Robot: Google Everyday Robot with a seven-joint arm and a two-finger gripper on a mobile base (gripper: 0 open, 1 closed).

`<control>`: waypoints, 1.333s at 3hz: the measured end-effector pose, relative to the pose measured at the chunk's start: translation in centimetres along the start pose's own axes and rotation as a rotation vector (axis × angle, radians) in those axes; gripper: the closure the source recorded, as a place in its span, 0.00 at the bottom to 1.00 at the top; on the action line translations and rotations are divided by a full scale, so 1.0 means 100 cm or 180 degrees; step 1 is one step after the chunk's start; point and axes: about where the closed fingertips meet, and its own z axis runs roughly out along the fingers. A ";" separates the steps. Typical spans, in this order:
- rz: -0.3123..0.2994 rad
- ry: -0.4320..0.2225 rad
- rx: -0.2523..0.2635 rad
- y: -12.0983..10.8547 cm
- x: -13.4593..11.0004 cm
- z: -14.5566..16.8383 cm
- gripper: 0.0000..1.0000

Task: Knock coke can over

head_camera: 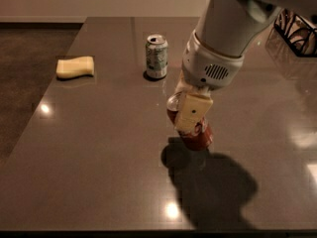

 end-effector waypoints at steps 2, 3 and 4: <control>-0.0053 0.0643 0.0029 -0.035 -0.009 0.021 0.82; -0.0156 0.0880 0.0027 -0.044 -0.019 0.036 0.58; -0.0245 0.1041 0.0016 -0.051 -0.024 0.047 0.35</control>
Offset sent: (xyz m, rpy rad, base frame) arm 0.0436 0.0189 -0.0291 -0.3355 0.0403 0.0425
